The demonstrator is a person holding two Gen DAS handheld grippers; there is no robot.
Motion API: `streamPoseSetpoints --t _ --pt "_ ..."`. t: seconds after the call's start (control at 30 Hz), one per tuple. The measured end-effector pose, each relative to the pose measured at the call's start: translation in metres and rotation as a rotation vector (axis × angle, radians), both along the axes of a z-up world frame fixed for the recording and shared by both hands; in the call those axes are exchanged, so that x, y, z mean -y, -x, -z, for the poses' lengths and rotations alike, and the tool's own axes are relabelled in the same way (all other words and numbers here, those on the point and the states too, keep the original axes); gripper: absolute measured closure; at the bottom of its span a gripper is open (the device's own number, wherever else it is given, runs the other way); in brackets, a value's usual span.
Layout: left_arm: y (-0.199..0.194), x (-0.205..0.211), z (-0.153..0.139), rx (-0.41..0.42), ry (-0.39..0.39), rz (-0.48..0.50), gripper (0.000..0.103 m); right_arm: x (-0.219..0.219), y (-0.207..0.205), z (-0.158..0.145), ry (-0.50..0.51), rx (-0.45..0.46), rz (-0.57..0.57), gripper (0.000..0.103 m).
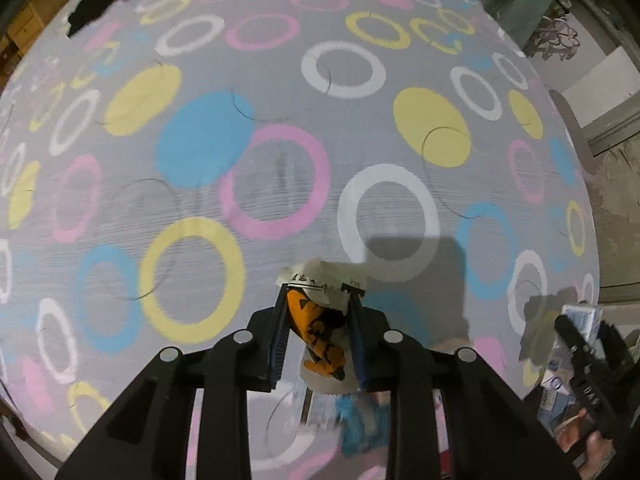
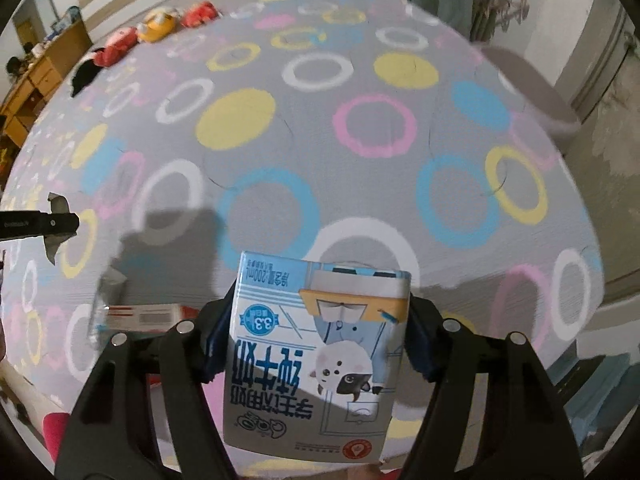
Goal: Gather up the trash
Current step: 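Lift the wrapper and milk carton off the bed down toward the white bag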
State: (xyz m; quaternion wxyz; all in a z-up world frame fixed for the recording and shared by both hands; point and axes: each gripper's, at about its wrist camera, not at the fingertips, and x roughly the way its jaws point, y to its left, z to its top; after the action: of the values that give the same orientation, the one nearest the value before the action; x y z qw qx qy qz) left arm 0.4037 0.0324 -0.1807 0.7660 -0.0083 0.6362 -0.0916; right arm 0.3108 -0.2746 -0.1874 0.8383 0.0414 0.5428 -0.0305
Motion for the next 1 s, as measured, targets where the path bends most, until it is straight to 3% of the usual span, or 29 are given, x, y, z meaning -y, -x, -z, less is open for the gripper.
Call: streamPoseSetpoints --t 0.2,0.5,0.73,1.0 --pt "0.044 -0.006 -0.051 0.069 -0.025 0.027 0.077 -0.019 0.024 -0.065 0.035 0.1 -0.057 0.035" --pt "0.114 -0.006 -0.088 0.114 -0.056 0.072 0.077 -0.064 0.083 -0.131 0.055 0.186 -0.163 0.035" --pt "0.18 -0.009 -0.1 0.139 -0.059 0.097 0.077 -0.095 0.134 -0.152 0.042 0.208 -0.249 0.035" --pt "0.245 -0.014 -0.097 0.141 -0.045 0.084 0.077 -0.119 0.186 -0.156 0.036 0.217 -0.319 0.035"
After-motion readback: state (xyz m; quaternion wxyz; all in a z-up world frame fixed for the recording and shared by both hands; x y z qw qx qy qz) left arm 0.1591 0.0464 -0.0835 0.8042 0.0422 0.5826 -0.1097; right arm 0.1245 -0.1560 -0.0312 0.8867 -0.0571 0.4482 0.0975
